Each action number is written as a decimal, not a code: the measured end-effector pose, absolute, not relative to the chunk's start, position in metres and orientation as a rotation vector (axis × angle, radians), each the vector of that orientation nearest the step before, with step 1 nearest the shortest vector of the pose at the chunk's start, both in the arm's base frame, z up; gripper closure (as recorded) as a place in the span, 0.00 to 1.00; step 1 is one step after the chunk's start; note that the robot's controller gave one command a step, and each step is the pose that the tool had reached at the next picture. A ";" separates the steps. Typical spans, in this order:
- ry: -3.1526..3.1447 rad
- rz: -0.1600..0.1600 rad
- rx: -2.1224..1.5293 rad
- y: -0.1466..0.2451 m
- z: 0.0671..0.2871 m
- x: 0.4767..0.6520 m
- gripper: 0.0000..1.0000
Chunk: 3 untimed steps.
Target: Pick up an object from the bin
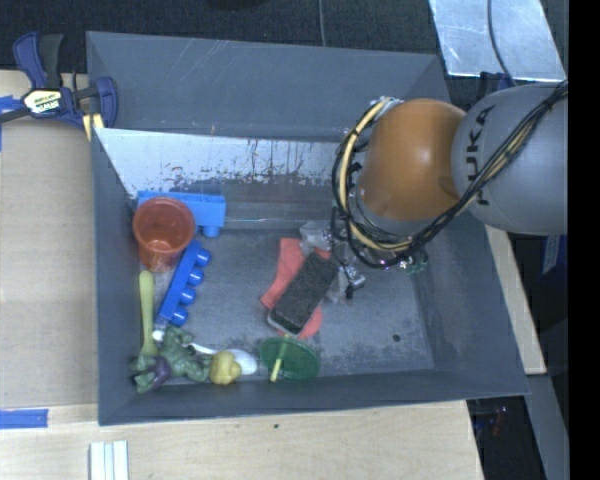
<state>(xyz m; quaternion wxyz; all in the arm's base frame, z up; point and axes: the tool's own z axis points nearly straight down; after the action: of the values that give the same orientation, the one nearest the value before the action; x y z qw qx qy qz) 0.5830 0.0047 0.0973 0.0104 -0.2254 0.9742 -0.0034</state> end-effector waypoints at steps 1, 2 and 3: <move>3.050 -0.017 -0.593 0.024 0.079 0.608 1.00; 3.050 -0.017 -0.594 0.024 0.079 0.608 1.00; 3.048 -0.016 -0.606 0.026 0.149 0.594 1.00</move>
Offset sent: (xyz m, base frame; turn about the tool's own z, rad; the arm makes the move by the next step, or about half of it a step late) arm 0.0000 0.0000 0.0000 0.0000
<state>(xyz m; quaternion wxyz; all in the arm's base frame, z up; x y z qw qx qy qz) 0.5937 0.0264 0.1493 0.0170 -0.1950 0.9806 -0.0053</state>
